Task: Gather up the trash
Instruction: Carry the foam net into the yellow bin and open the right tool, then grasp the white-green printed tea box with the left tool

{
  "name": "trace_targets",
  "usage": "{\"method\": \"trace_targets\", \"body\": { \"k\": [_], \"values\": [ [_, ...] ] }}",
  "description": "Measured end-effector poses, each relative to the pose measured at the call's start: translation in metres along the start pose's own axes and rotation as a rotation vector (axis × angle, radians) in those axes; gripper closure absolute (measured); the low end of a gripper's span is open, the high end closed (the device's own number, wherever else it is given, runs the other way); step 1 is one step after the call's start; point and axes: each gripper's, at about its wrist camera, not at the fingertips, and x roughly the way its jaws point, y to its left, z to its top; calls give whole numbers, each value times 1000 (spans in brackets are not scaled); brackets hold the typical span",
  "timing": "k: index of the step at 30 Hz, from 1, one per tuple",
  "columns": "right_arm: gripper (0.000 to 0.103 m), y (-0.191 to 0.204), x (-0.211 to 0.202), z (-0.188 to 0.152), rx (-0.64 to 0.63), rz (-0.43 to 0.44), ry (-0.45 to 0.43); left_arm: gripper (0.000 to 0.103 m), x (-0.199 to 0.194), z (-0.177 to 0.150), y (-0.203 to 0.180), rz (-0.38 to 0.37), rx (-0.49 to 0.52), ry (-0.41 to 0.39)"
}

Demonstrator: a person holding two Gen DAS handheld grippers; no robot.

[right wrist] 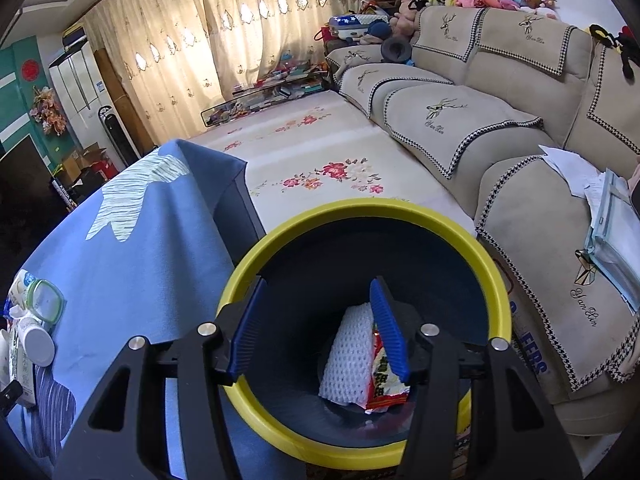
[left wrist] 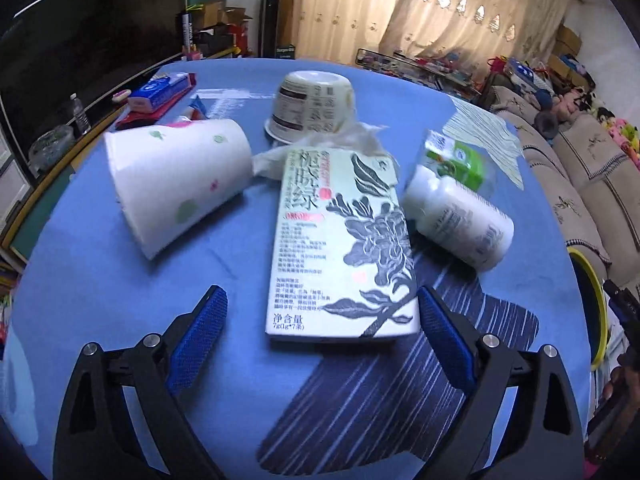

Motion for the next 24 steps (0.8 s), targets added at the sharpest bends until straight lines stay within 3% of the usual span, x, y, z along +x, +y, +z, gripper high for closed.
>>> {"method": "trace_targets", "body": {
  "k": [15, 20, 24],
  "values": [
    [49, -2, -9, 2, 1, -9, -12, 6, 29, 27, -18, 72, 68, 9],
    [49, -3, -10, 1, 5, -1, -9, 32, 35, 25, -18, 29, 80, 38],
    [49, -3, -11, -2, 2, 11, -4, 32, 30, 18, -17, 13, 110, 41]
  ]
}}
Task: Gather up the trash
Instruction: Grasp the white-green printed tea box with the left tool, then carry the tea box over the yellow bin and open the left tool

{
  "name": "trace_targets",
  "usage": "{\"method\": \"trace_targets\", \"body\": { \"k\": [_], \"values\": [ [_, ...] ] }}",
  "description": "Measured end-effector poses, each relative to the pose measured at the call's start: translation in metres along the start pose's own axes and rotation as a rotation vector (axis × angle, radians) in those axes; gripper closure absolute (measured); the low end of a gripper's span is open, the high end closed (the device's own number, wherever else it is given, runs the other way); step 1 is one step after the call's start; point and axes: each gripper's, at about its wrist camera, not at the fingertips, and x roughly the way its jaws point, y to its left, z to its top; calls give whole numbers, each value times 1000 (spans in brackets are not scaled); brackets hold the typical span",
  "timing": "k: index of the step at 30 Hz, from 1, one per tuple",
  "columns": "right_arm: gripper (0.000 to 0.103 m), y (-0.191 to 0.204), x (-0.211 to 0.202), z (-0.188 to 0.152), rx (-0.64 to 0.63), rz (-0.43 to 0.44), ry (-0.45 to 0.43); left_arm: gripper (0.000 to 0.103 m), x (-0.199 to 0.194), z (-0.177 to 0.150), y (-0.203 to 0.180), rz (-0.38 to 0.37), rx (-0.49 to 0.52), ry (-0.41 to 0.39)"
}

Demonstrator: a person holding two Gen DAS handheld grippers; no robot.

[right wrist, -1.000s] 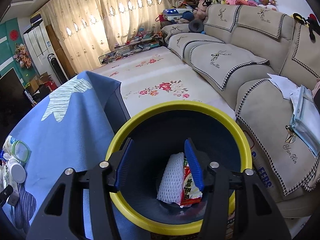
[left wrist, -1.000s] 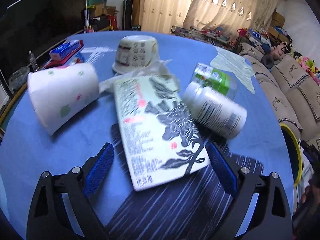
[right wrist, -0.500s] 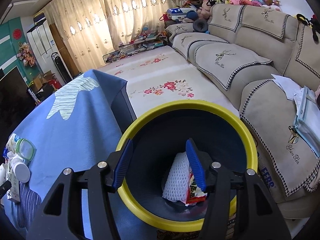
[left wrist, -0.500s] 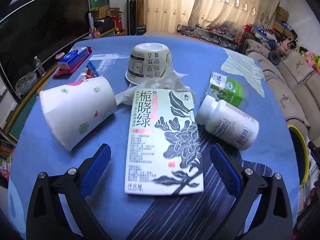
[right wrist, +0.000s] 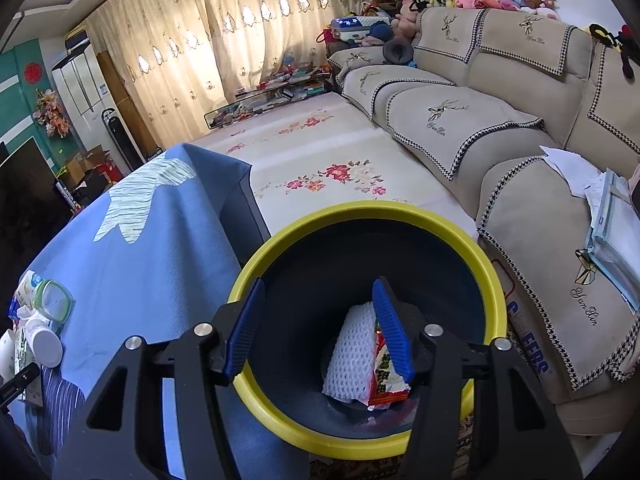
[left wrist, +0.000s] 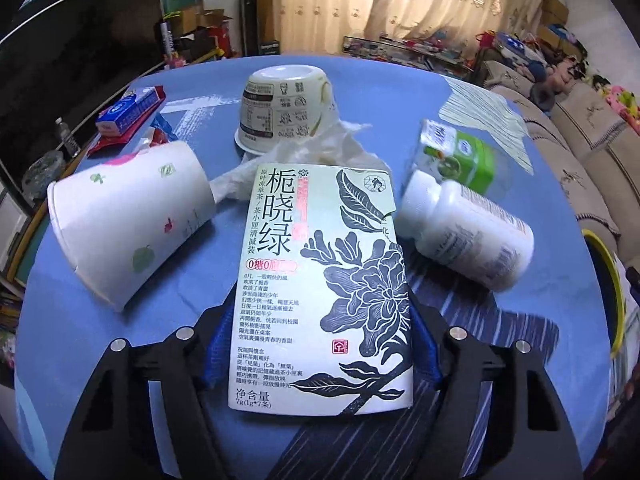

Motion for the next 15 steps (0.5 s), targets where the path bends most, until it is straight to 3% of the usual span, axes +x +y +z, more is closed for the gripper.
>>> {"method": "trace_targets", "body": {
  "k": [10, 15],
  "values": [
    [49, -5, 1, -7, 12, 25, 15, 32, -42, -38, 19, -19, 19, 3],
    [49, -11, -4, -7, 25, 37, 8, 32, -72, -48, -3, -77, 91, -36]
  ]
}}
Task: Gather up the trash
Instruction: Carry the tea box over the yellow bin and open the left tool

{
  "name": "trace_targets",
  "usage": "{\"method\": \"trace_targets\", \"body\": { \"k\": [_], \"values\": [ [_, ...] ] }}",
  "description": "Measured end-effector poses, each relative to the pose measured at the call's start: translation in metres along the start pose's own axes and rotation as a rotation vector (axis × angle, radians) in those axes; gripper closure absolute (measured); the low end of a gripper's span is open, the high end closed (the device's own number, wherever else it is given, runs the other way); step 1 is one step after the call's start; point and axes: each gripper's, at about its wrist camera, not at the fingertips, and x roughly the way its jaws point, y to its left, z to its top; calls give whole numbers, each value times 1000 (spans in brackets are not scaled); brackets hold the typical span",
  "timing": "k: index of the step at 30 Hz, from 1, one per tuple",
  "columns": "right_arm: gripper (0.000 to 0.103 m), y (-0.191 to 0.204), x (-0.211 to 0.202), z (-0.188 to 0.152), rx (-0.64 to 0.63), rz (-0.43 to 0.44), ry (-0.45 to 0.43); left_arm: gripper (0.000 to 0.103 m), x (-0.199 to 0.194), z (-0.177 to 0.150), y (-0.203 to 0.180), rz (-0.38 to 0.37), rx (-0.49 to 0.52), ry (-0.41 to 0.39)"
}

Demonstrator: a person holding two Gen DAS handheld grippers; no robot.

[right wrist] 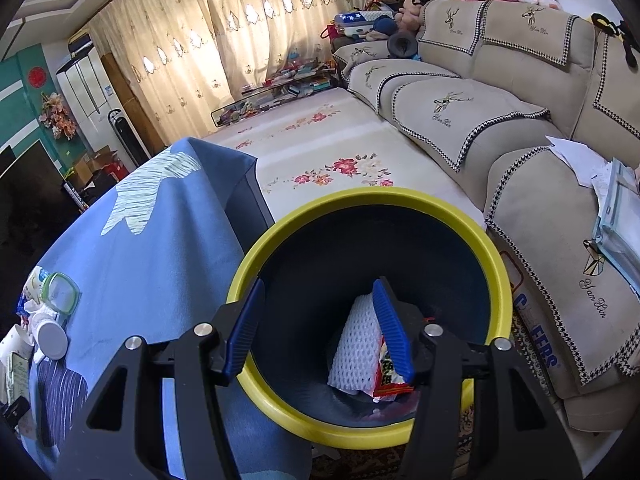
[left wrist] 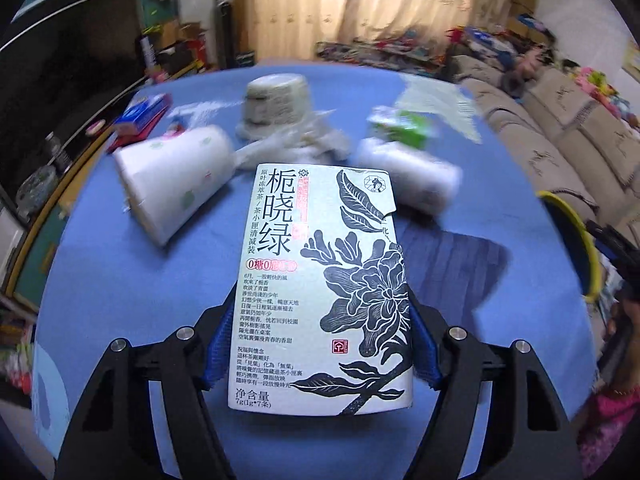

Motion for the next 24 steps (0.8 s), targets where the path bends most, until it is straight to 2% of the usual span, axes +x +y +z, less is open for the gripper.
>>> {"method": "trace_targets", "body": {
  "k": [6, 10, 15, 21, 24],
  "values": [
    [49, -19, -11, -4, 25, -12, -14, 32, -9, 11, -69, -155, 141, -34],
    [49, -44, -25, -7, 54, -49, -30, 32, 2, 22, -131, -296, 244, -13],
    [49, -77, -43, -11, 94, -104, -46, 32, 14, 33, -208, -403, 378, 12],
    [49, -110, -61, -12, 140, -147, -63, 32, 33, 50, -289, -495, 490, 67],
    [49, -117, -69, -14, 149, -165, -69, 32, 48, 56, -321, -504, 528, 86]
  ]
}}
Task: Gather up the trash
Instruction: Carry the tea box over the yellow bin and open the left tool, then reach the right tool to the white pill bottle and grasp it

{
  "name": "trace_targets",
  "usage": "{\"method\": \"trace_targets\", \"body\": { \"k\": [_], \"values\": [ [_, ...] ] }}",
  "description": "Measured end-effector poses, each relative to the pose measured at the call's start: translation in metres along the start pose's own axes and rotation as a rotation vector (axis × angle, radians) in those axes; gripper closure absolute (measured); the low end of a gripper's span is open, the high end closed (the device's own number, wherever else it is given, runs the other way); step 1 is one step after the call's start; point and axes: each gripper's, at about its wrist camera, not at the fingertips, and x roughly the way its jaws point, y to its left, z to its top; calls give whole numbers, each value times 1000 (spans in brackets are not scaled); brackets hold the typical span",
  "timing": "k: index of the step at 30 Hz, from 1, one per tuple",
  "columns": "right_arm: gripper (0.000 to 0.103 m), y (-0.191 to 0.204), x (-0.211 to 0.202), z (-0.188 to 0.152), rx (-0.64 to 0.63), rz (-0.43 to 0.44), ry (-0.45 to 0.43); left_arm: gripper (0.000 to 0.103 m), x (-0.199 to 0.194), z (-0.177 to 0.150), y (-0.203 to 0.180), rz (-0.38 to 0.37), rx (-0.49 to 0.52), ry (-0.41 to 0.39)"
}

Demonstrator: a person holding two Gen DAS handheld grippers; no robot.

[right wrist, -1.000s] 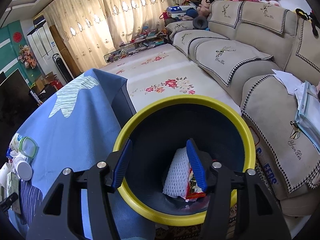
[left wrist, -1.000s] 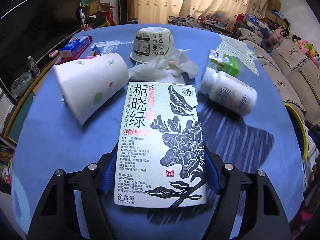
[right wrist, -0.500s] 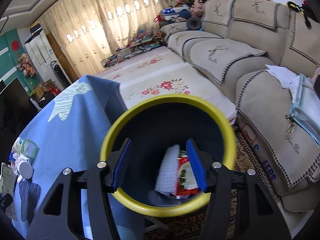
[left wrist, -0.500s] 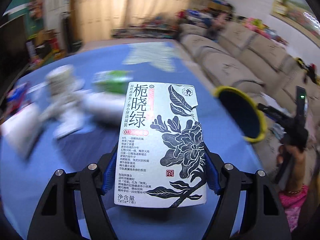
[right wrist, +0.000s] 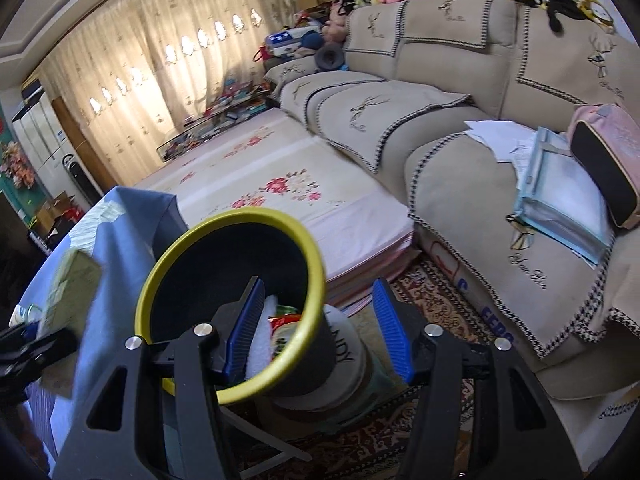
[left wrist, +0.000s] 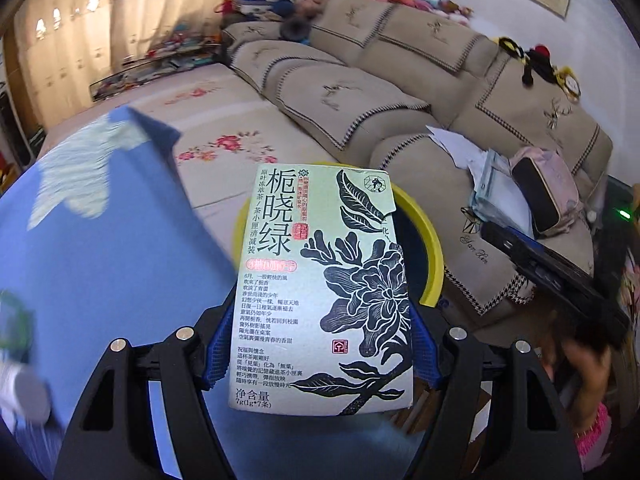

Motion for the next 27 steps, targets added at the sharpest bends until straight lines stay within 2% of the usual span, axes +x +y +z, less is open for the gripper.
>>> {"method": "trace_targets", "body": {
  "k": [3, 6, 8, 11, 15, 21, 24, 27],
  "values": [
    [49, -4, -4, 0, 4, -11, -2, 32, 25, 17, -5, -19, 2, 23],
    [49, -5, -6, 1, 1, -17, -2, 31, 49, 30, -2, -2, 3, 28],
    [49, -4, -6, 1, -4, -21, -1, 16, 57, 35, 3, 18, -9, 17],
    [49, 0, -6, 0, -12, -22, 1, 16, 51, 35, 12, 13, -34, -14],
    [49, 8, 0, -2, -28, -11, 18, 13, 14, 23, 21, 19, -31, -99],
    [49, 34, 11, -10, -74, 29, 54, 10, -67, -19, 64, 33, -119, -240],
    [49, 62, 16, -17, -117, 90, 85, 7, -106, -48, 93, 65, -171, -299],
    [49, 93, 17, -24, -173, 156, 112, 5, -146, -89, 127, 148, -231, -353]
  ]
}}
